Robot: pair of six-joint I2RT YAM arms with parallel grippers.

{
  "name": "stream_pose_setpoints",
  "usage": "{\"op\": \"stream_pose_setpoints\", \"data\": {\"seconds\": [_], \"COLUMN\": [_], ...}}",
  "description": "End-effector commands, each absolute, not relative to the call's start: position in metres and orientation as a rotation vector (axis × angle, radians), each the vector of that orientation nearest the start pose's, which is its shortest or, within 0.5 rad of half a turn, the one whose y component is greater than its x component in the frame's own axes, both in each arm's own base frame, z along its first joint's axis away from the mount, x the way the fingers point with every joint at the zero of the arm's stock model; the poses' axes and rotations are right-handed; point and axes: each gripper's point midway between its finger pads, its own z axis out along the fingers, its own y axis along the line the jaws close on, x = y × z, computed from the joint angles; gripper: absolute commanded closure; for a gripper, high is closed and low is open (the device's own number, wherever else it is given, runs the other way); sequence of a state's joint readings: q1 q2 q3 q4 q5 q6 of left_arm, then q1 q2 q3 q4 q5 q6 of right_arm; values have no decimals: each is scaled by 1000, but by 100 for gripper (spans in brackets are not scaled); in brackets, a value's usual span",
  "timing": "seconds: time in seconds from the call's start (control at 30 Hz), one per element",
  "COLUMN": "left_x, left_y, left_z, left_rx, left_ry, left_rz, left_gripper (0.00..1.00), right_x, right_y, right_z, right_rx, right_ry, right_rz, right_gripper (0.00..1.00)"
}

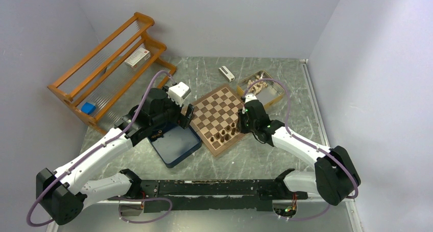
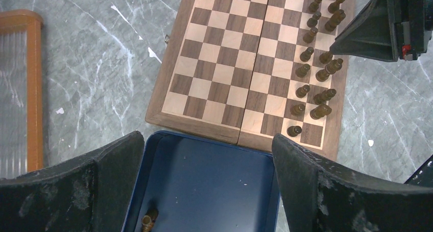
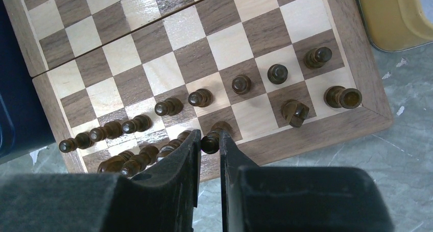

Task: Set up the chess pieces on the board
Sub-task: Adjust the chess piece on the chessboard.

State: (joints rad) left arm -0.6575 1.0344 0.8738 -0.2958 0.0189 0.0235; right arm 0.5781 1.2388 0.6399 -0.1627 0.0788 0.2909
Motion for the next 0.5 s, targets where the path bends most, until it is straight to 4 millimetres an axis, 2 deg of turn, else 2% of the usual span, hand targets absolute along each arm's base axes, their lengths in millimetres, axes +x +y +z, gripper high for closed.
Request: {"op": "stream_pose_setpoints", "data": {"seconds": [0.0,0.23,0.47], "left_x": [273,274,277], "left_y": [-211,-211,-206], "left_z": [219,219,219], "left_rx": [686,687,663], "left_ry": [1903,1906,1910], "left_rz": [-402,-401,-370], "left_gripper": [0,0,0], "right_x": [271,272,275], "right_y": [178,179,177], "right_z": [70,73,84], "right_rx": [-301,-300,-271], "right_ry": [2330,2335,2314], "right_rz": [354,349,339], "right_gripper": [86,83,67]}}
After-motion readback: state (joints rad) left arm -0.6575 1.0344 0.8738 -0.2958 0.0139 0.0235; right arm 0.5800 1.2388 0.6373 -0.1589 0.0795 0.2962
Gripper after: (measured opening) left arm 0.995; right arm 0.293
